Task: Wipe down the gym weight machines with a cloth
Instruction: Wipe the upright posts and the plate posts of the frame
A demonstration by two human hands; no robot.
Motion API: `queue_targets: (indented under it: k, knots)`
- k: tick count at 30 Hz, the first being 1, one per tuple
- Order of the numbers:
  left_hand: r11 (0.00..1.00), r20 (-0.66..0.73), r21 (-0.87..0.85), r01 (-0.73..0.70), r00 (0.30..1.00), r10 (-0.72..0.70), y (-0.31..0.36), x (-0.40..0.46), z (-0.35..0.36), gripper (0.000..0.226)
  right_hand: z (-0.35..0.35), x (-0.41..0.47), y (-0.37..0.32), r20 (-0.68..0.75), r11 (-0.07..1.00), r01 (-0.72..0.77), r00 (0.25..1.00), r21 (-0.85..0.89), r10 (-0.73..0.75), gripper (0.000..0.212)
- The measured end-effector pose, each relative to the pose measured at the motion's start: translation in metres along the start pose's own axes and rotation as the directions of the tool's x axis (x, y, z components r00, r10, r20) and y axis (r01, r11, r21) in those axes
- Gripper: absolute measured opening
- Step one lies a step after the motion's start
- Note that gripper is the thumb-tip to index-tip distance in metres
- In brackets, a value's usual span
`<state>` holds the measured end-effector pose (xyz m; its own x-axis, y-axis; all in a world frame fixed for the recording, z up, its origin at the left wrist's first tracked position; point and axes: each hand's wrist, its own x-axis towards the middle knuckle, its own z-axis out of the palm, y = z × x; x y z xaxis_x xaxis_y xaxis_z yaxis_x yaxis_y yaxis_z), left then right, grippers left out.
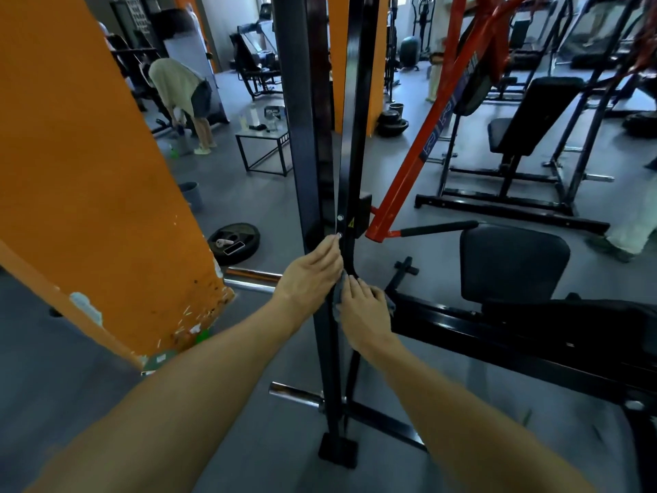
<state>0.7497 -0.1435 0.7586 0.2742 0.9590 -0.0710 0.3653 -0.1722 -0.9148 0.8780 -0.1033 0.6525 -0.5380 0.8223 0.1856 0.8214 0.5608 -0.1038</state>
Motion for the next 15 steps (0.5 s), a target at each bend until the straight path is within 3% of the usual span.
queue_targets:
  k: [3,9,15]
  knots:
    - [1.000,-0.053,-0.025,0.003,0.999,-0.005,0.001,0.005,0.009,0.071,0.008,0.004,-0.008,-0.054,0.998,-0.044,0.998,-0.041,0.041,0.061]
    - [0.999,-0.112,-0.033,-0.007,0.994,0.004,0.003,0.002,0.013,0.076,0.003,-0.028,0.028,-0.136,0.994,0.088,0.986,-0.064,-0.096,0.069]
    - [0.999,-0.169,0.012,-0.036,0.985,0.038,0.006,0.006,0.027,0.084,-0.009,-0.087,0.090,-0.208,0.993,-0.051,0.978,-0.104,0.028,0.077]
